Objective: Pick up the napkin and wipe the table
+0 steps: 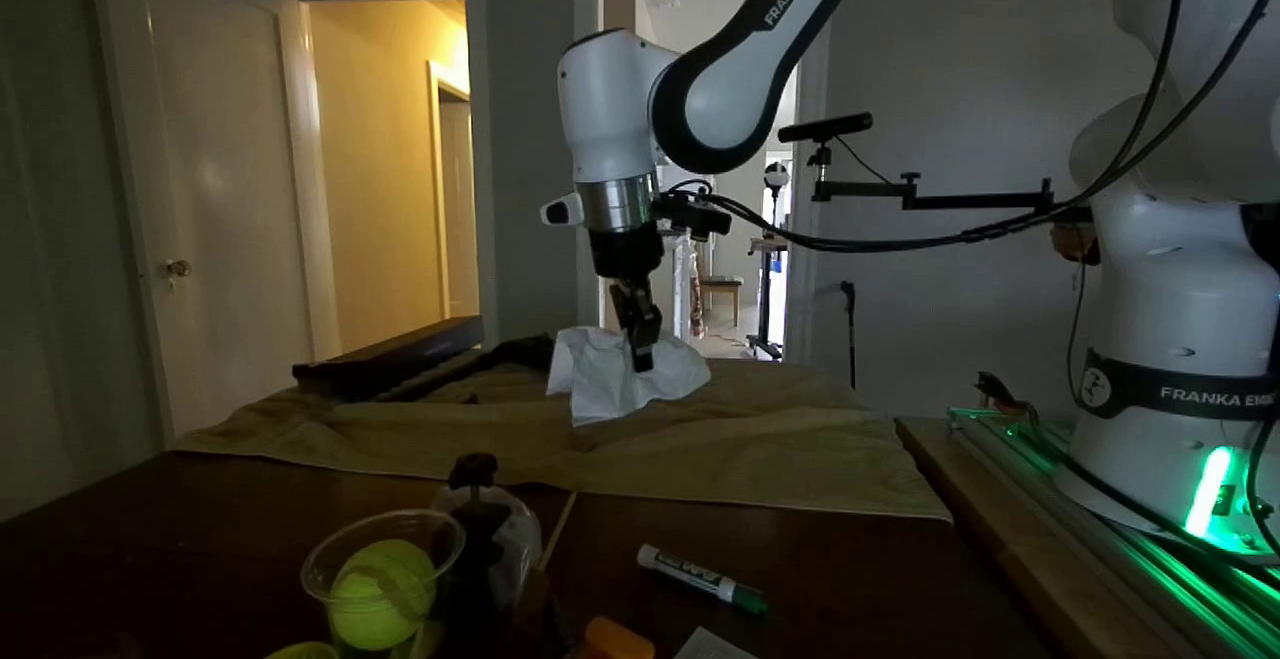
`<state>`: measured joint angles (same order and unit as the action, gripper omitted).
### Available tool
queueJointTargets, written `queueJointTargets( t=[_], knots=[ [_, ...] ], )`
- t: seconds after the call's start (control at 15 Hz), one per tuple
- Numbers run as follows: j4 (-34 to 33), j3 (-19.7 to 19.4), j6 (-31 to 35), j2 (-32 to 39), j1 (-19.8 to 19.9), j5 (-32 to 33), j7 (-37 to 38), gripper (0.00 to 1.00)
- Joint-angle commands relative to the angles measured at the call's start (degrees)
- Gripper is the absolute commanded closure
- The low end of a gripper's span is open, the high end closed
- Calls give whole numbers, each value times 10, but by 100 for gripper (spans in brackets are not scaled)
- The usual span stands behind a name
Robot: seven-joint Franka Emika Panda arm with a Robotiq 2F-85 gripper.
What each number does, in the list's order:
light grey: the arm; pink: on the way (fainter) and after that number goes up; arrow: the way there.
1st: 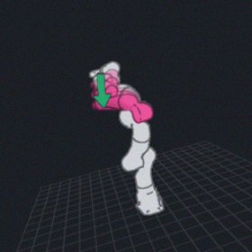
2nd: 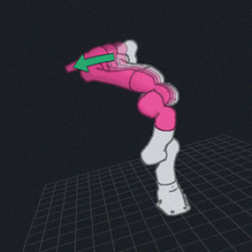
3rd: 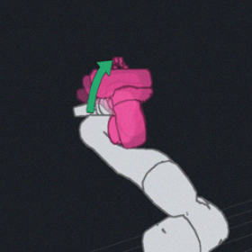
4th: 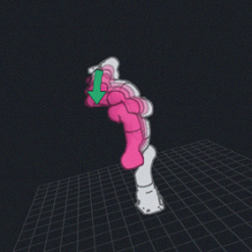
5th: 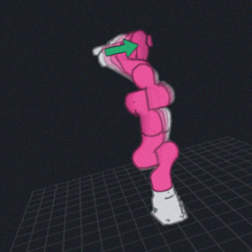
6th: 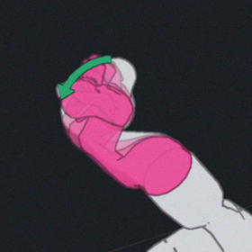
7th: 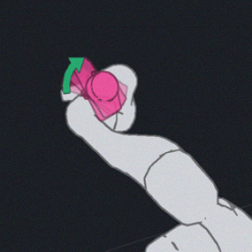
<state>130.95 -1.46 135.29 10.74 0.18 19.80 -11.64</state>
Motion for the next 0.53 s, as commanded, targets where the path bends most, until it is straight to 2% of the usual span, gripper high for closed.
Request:
queueJointTargets(
  t=[0.0, 0.27, 0.47],
  knots=[
    [-46, -1, 4, 7, 10, -3, -31, 99],
    [-103, 0, 4, 32, 9, -2, -31, 99],
    [-122, 7, 5, 40, 13, -25, -50, 99]
  ],
)
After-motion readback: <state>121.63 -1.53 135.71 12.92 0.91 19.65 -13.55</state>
